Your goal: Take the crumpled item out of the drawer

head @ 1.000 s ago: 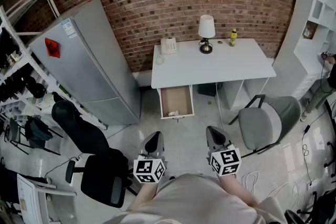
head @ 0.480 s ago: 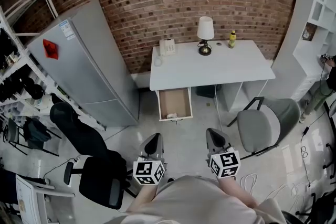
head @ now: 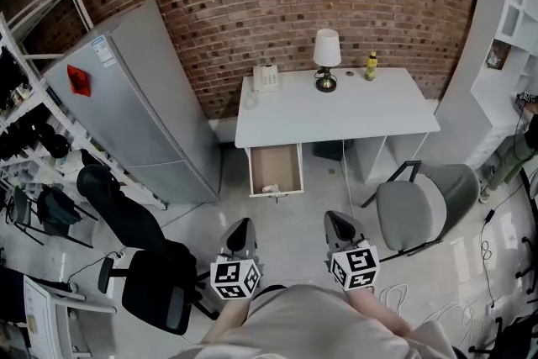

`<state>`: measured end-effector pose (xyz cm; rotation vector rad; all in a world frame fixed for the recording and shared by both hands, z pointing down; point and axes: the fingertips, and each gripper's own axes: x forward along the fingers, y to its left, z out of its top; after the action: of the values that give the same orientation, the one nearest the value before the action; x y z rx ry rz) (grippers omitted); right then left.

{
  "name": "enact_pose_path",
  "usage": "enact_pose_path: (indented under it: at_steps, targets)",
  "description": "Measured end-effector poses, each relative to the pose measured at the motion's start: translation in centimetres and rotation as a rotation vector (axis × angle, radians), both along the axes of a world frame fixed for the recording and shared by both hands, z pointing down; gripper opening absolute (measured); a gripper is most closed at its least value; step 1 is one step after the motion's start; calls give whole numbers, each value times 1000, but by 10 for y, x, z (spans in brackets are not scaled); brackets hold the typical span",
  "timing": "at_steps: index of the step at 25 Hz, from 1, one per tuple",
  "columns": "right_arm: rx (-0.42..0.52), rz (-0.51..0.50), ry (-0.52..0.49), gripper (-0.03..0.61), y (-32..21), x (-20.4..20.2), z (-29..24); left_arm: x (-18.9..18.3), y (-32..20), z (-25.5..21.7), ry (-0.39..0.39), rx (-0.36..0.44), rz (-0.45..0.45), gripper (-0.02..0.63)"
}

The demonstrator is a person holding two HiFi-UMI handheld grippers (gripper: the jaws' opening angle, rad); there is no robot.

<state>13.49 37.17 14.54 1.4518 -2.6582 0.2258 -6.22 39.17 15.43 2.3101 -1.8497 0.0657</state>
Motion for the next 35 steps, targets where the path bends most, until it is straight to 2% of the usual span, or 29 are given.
enact_pose_path:
  at_steps: [8, 17, 24, 29, 35]
  targets:
    - [5, 2, -4, 8, -20, 24, 1, 35, -14, 0, -20, 7, 26, 6]
    - [10, 4, 15, 8, -61, 24, 5, 30, -55, 5, -19, 15, 29, 6]
    - [2, 20, 29, 8, -119, -1, 12, 3, -114, 16, -8, 5, 43, 6]
    - [-19, 34, 43, 9, -175, -33, 21, -30, -173, 19, -11, -3, 56, 6]
    - [-18, 79, 55, 8, -250, -71, 18, -70, -250, 18, -27, -8, 113, 6]
